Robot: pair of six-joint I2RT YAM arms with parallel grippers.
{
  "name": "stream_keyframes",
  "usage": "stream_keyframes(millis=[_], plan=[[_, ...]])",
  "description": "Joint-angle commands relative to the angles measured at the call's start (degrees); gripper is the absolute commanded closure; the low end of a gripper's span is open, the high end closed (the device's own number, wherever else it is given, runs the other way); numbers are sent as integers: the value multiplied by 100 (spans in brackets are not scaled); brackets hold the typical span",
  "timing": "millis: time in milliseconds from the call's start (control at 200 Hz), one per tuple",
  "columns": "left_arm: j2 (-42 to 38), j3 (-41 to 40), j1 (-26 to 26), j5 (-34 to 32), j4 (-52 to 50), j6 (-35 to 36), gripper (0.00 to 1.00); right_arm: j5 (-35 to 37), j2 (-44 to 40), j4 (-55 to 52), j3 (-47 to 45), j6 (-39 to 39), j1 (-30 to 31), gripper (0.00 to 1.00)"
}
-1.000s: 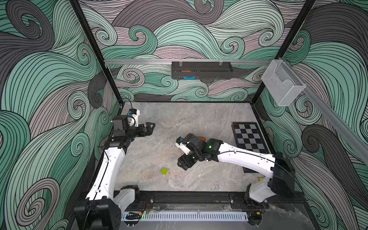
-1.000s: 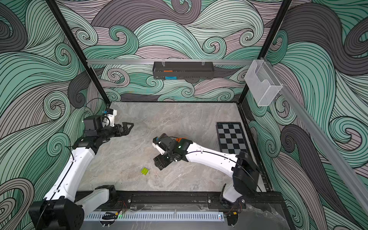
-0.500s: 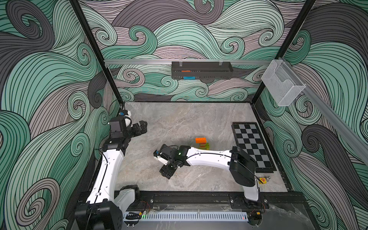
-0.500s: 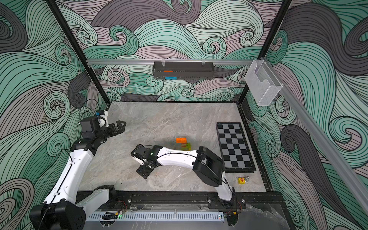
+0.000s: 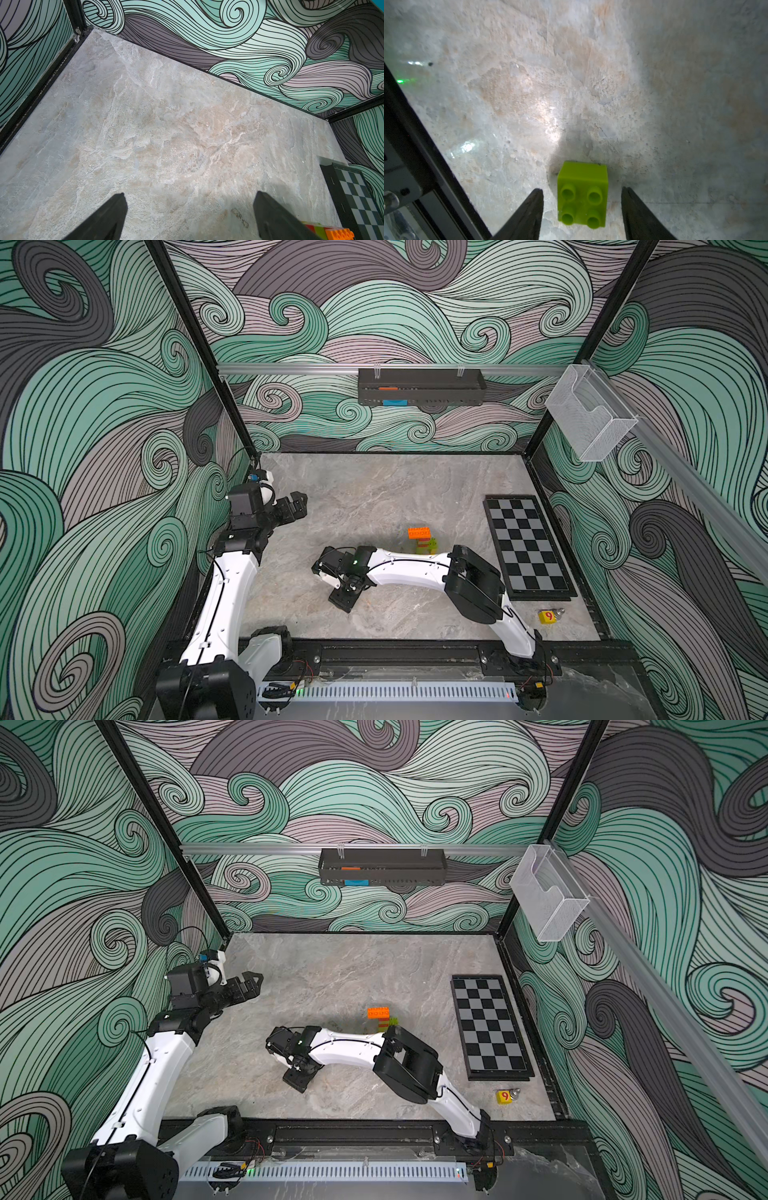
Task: Assemble a giraffe with lego
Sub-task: Pick up the lego brick from the center of the board.
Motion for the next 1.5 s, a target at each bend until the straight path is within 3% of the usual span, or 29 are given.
stream_keyframes(millis=[0,525,1056,1191,1321,1496], plan=[[-44,25,-38,57,99,-15,1,101,90,-216,188,-76,18,40],[-49,42,-83,119,87,-6,1,323,330,-605,624,-131,19,60],[-50,33,-113,31,105,16,1,443,385,-673,588,-83,22,56],[-75,-52,-134,91,169,-2,1,400,446,-678,624,-63,21,61],[-58,18,-136,-51,133,8,1,427,378,-694,617,-77,20,73],[-59,20,-135,26,113,11,1,550,169,-840,641,-116,-10,78]])
